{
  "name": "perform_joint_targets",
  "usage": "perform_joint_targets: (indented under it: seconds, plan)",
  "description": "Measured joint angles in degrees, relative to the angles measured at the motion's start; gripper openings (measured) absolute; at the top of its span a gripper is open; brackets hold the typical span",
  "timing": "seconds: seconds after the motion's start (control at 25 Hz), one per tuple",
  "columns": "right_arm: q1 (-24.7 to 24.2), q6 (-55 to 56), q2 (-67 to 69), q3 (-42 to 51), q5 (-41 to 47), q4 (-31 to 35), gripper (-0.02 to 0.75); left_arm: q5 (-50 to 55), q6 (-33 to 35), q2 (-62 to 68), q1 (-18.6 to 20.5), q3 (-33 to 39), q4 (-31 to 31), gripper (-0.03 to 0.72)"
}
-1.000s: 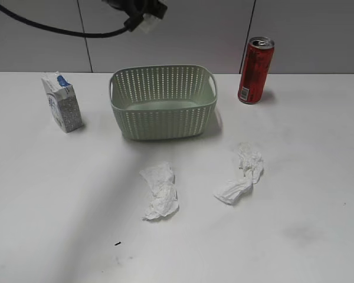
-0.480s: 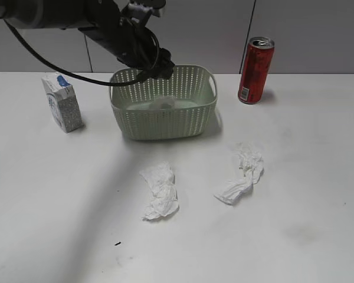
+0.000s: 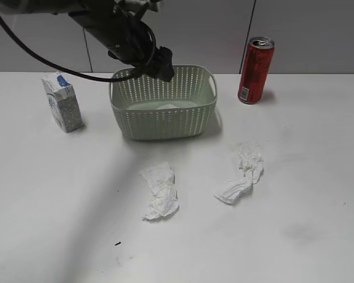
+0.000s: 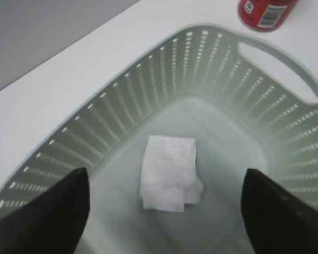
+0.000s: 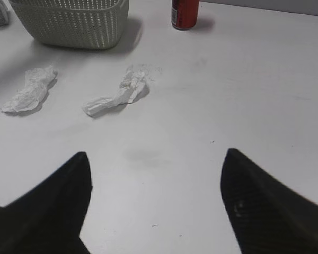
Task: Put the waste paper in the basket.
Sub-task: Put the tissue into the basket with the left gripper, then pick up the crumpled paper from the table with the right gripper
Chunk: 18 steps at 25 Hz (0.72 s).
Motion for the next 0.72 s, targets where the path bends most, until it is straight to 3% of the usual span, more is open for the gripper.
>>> perform_joint_targets:
  seconds: [0.32, 0.72]
  plan:
    - [0.0, 0.1, 0.0, 0.0, 0.0, 0.0, 0.572, 11.7, -8.4, -6.8, 4.2, 0.0, 9.1, 0.653]
    - [0.0, 0.1, 0.0, 0.0, 0.0, 0.0, 0.572, 31.8, -12.3, -10.8, 19.8, -0.1, 12.1, 0.617]
